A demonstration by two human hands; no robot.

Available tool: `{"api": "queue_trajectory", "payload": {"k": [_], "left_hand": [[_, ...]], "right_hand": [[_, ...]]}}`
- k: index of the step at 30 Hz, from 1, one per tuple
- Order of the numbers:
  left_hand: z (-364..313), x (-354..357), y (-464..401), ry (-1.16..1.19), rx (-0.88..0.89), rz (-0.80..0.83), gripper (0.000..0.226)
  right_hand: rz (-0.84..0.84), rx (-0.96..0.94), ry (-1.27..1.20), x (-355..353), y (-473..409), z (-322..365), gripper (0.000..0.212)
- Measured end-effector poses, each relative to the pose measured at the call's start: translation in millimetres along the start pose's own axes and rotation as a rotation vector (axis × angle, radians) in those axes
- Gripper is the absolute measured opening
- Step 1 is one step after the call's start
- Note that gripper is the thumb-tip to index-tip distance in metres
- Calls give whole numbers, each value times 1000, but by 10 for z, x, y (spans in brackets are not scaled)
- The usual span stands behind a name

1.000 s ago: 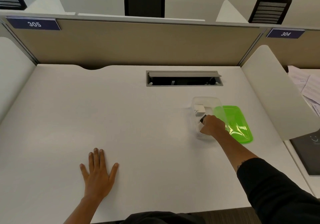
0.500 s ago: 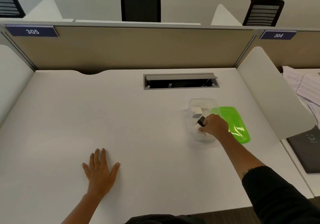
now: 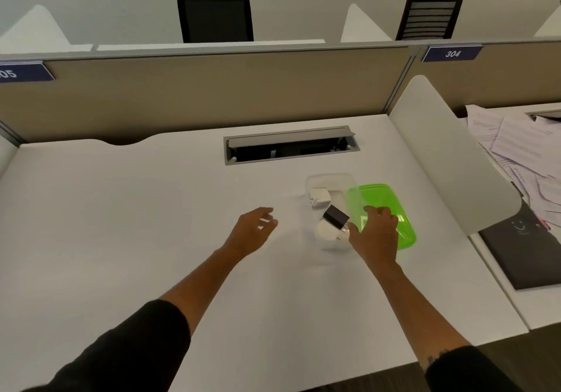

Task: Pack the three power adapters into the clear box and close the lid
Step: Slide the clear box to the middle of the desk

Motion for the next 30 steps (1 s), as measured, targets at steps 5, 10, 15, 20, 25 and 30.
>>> {"api": "queue_trajectory", "payload": {"k": [5,10,15,20,25,30], "left_hand": [[-473,294,-592,12,-4,69,55],[-626,502,-965,-14,-65,131,63],[-659,643,-1232,-64,-77,171,57],[-649,705,-1413,-108,-77,172,52],[-600,681,-1416,-106,-71,155,52],[-396,526,-1166,-37,-104,87,50]], "right_hand": [[136,276,-287,279,141,-316,74],[204,455,-438,373,205,-429,63],[228,531,-575,447,235,-445,51],[220,588,-700,490,240,-483,30],[203,562,-718,444,187,-470,26],[188,500,-694,388,128,-387,34]]}}
Point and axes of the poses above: each hand's wrist, its own y-axis away from the middle knuckle, its own x-axis out of the palm, z = x × y, the point moved 8 cm from there along -y, towards the middle knuckle, and after that the axes turned 6 degrees about x, right-handed, at the moved point
